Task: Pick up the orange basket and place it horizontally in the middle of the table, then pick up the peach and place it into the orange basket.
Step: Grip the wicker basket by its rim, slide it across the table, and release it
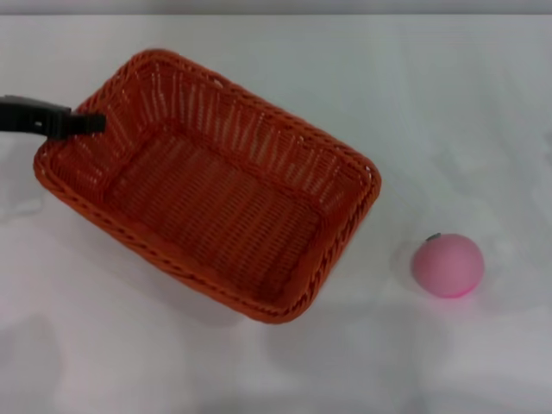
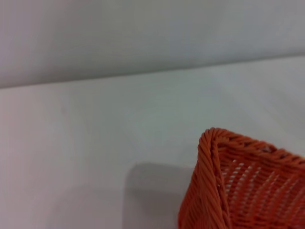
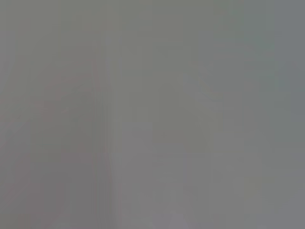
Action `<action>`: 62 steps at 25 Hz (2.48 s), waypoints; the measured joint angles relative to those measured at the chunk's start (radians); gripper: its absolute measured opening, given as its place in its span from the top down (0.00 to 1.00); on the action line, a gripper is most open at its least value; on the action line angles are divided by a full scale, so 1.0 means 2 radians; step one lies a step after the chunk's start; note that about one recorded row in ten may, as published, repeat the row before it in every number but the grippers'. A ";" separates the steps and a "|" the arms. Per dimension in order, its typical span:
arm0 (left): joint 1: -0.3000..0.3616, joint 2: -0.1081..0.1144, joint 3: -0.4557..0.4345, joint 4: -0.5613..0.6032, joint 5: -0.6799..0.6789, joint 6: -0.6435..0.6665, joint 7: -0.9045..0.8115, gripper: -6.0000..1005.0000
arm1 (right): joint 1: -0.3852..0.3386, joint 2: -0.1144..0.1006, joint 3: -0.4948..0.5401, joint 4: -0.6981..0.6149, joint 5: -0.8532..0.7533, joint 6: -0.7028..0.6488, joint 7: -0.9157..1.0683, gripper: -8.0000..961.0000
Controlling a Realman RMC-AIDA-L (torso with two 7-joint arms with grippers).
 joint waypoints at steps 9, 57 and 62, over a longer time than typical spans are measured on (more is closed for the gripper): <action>0.002 0.000 -0.001 -0.024 -0.034 -0.012 -0.080 0.84 | 0.001 0.000 0.002 -0.004 0.008 -0.005 -0.005 0.16; -0.068 -0.037 0.089 0.068 -0.057 0.143 -0.417 0.84 | 0.008 -0.002 -0.004 -0.040 0.003 0.000 -0.010 0.20; -0.068 -0.036 0.089 0.074 -0.055 0.145 -0.407 0.84 | 0.011 -0.002 -0.004 -0.040 0.003 0.000 -0.009 0.20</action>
